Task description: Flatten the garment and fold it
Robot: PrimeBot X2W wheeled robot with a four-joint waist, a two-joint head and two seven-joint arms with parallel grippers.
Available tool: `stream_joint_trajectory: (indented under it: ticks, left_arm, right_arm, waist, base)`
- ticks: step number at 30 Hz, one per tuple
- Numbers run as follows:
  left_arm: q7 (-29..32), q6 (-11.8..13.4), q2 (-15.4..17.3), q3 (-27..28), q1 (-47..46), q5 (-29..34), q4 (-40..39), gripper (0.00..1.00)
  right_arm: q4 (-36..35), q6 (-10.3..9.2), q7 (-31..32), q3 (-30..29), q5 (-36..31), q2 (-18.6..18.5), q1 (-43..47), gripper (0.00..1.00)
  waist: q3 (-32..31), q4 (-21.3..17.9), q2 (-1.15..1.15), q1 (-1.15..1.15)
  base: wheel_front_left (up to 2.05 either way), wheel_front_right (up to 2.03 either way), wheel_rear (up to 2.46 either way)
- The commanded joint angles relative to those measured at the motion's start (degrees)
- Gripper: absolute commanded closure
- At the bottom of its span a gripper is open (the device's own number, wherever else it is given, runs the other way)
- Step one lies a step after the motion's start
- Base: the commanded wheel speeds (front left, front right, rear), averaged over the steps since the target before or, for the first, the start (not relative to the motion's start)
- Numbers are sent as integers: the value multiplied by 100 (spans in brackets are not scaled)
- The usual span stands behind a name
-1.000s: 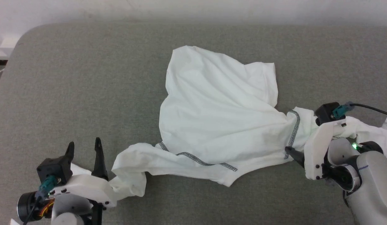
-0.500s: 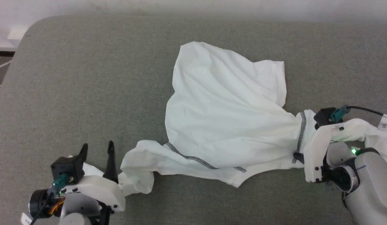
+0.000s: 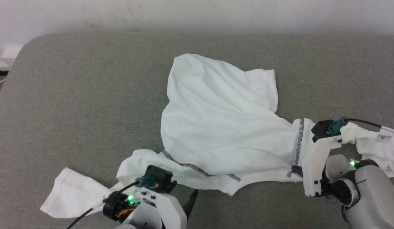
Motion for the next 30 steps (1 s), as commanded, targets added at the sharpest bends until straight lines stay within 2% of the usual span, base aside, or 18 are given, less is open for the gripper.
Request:
stream_joint_trajectory:
  ticks: [1, 10, 13, 17, 18, 19, 20, 23, 26, 29, 30]
  left_arm:
    - [79, -76, -58, -74, -189, 33, 113, 0]
    - [566, -496, -540, -546, -1104, 261, 1417, 0]
    - [802, -618, -599, -665, -1295, 267, 1923, 0]
    - [1454, -841, -577, -977, -1478, 286, 2461, 0]
    - [1639, -898, -581, -1040, -1487, 243, 2534, 5]
    - [1836, -964, -568, -1125, -1492, 221, 2590, 60]
    - [1896, -1037, -563, -1190, -1516, 234, 2586, 100]
    - [1996, -1150, -566, -1316, -1510, 242, 2568, 100]
    - [1959, -1158, -521, -1361, -1483, 281, 2410, 100]
    - [1820, -1067, -383, -1290, -1498, 353, 2109, 100]
    - [1620, -885, -185, -1116, -1569, 464, 1714, 100]
  right_arm:
    - [-54, -5, 32, -8, -30, 31, 34, 100]
    - [-475, -5, 212, 14, -159, 164, -77, 100]
    - [-554, -5, 241, 40, -200, 224, -103, 100]
    - [-621, -5, 236, 21, -226, 277, -88, 100]
    - [-636, -5, 231, 10, -225, 289, -80, 100]
    - [-650, -5, 229, 4, -228, 298, -70, 100]
    - [-665, -5, 229, -7, -220, 311, -57, 100]
    - [-700, -5, 300, -43, -153, 356, -8, 100]
    - [-798, -5, 289, -109, -99, 370, 22, 100]
    - [-946, -5, 205, -159, -32, 351, 25, 100]
    - [-1137, -5, 12, -225, 41, 311, 3, 100]
  waist:
    - [112, -36, 0, 0]
    - [597, -272, 0, 0]
    - [690, -367, 0, 0]
    - [744, -416, 0, 0]
    - [748, -422, 0, 0]
    - [744, -428, 0, 0]
    - [738, -432, 0, 0]
    - [676, -424, 0, 0]
    - [557, -384, 0, 0]
    - [393, -316, 0, 0]
    - [189, -231, 0, 0]
  base:
    - [0, 0, 0]
    - [0, 0, 0]
    - [0, 0, 0]
    - [0, 0, 0]
    - [0, 0, 0]
    - [0, 0, 0]
    - [0, 0, 0]
    - [0, 0, 0]
    - [0, 0, 0]
    - [0, 0, 0]
    - [0, 0, 0]
